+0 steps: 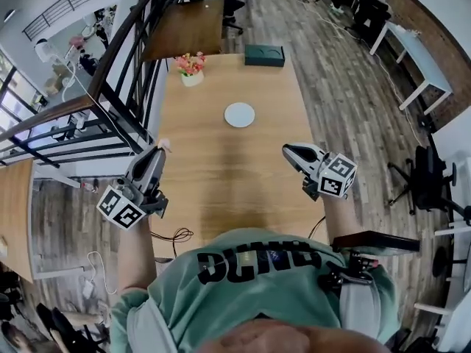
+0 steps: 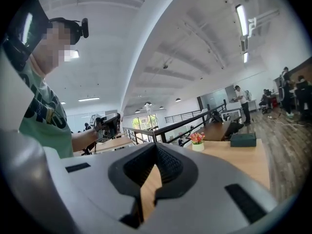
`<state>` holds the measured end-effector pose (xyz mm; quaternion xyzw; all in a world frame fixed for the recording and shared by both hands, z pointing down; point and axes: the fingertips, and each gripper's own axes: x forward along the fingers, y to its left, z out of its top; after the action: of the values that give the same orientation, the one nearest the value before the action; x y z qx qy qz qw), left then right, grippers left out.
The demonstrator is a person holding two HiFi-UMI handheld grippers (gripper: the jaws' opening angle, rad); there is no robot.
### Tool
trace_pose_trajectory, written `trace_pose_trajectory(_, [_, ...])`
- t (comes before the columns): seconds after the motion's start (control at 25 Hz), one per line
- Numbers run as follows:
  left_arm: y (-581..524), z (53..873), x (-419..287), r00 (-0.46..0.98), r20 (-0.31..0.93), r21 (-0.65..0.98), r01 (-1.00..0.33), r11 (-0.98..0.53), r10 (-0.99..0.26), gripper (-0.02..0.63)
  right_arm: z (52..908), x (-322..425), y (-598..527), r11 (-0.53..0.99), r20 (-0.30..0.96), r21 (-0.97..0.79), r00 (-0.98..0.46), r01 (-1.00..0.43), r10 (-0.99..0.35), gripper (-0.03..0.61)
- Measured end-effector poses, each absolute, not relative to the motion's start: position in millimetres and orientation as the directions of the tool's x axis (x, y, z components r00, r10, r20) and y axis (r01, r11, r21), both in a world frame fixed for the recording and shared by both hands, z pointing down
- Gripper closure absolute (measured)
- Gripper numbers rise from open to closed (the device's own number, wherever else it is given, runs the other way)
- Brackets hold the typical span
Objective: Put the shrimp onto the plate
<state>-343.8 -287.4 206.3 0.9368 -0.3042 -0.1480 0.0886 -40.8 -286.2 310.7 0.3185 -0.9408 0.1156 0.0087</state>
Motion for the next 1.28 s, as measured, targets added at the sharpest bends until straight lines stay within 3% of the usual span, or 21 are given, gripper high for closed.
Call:
trace_pose_trajectory(0.56, [-383.8, 214.1, -290.6, 0.849, -0.028, 0.223, -0.51, -0.831, -0.528, 0.583, 341.8, -25.4, -314.6, 0.755, 0.072, -0.243, -0.787, -0.609, -0.613, 0.571])
trace_pose_trajectory(0.92, [-458.2, 273.5, -237.3, 0.868, 0.17, 0.198, -0.493, -0.847, -0.466, 0.583, 359.7, -5.7, -368.7, 0.756, 0.054, -0.243, -0.787, -0.607, -0.615, 0.571])
trace_pose_trajectory(1.28, [-539.5, 356.4, -180.9, 0.88, 0.292, 0.234, -0.446, -0.864, -0.375, 0.583, 408.8, 3.3, -438.1, 0.747, 0.048, -0.271, -0.784, -0.607, -0.619, 0.571])
